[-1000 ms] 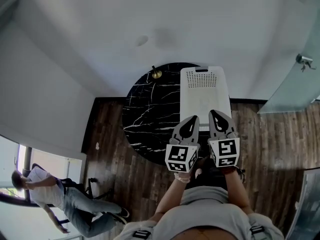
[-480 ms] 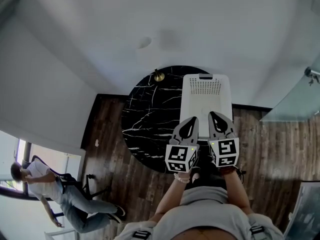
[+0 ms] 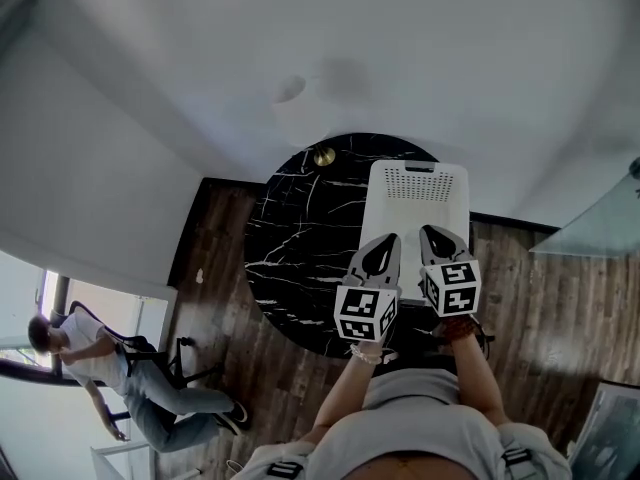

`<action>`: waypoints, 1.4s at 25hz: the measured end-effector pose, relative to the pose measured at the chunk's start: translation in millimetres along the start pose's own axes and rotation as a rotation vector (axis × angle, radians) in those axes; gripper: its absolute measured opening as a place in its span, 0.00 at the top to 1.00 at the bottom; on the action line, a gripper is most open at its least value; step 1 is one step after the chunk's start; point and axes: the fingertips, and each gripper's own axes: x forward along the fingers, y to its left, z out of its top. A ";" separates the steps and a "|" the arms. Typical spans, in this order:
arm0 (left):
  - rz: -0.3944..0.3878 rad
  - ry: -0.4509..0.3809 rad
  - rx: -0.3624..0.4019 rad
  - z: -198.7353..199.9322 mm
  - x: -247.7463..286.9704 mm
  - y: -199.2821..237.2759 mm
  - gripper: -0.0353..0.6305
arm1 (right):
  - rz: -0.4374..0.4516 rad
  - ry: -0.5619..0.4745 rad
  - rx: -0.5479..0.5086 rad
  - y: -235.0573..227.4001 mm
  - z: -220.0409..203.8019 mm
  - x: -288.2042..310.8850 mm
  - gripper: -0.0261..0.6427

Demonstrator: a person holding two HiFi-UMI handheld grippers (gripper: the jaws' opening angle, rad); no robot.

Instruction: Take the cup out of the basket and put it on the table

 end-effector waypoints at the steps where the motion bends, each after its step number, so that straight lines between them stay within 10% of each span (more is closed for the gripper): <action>1: 0.007 0.005 -0.002 -0.8 3.5 2.6 0.94 | 0.010 0.021 0.023 -3.5 -4.6 7.9 0.94; 17: 0.028 0.035 -0.023 3.7 43.1 31.8 0.94 | 0.019 0.355 0.170 -30.0 -84.6 82.6 0.94; 35: 0.011 0.051 -0.058 -1.8 61.5 44.4 0.94 | -0.018 0.582 0.099 -38.7 -137.6 101.7 0.83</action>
